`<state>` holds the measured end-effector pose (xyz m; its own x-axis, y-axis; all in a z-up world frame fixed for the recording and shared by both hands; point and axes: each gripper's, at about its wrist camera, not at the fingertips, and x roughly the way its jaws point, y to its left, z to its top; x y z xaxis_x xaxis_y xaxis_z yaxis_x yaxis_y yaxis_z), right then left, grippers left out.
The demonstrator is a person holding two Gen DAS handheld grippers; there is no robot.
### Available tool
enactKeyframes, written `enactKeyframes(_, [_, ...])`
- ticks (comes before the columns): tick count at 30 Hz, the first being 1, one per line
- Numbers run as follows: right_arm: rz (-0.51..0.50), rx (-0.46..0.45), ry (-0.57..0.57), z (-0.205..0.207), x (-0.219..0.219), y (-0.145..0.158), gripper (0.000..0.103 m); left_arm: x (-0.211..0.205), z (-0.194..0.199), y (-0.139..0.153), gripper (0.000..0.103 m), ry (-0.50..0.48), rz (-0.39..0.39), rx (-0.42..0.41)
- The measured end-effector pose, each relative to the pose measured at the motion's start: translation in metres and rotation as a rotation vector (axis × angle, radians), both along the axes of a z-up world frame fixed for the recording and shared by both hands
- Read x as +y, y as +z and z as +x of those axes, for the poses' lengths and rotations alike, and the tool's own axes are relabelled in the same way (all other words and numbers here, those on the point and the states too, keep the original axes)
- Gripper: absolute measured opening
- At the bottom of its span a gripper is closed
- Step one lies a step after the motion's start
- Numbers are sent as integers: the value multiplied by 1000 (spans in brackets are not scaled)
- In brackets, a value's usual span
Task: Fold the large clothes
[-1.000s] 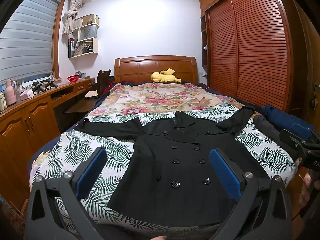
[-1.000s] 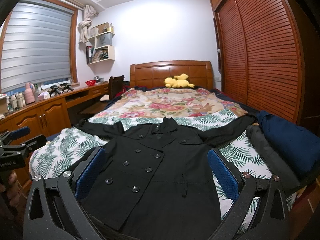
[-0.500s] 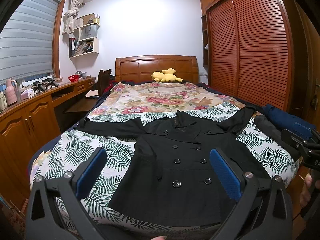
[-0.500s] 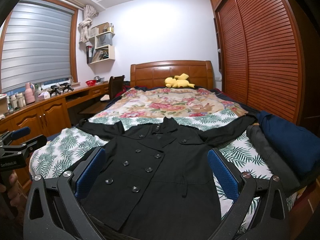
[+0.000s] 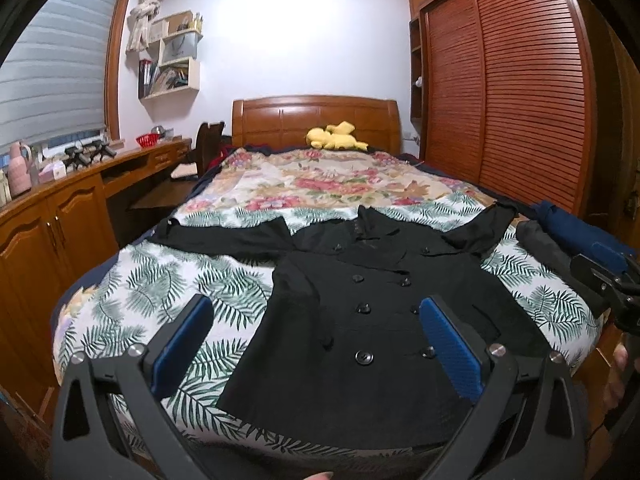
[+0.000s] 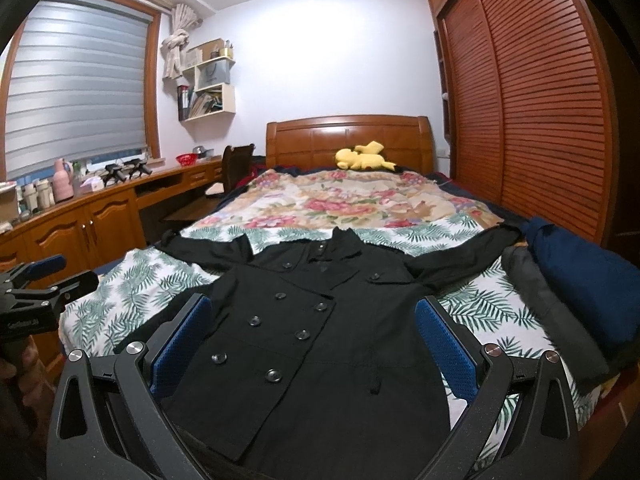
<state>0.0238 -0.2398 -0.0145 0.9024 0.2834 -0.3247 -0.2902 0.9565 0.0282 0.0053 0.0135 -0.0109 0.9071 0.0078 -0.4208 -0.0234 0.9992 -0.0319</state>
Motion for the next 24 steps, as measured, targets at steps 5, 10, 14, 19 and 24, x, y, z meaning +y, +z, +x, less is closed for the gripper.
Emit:
enactKeyframes(5, [-3,34,50,26,6,-18,103,11,15,-20,103,-2,-14,39])
enactKeyframes(10, [-21,52,72,50,16,-33,103,22,33,-41,103,12,-8,83])
enactKeyframes(14, [-19,71,102,74,22,-45,103,32,46,-52,103,29,-6,116])
enactKeyframes(19, [-32,82,146,101,37,-57,103,48,71,-69,103,82,8,192])
enactKeyframes(24, [-54,103,195,130,57,-71,103,67,91,-86,103,122,-9,263])
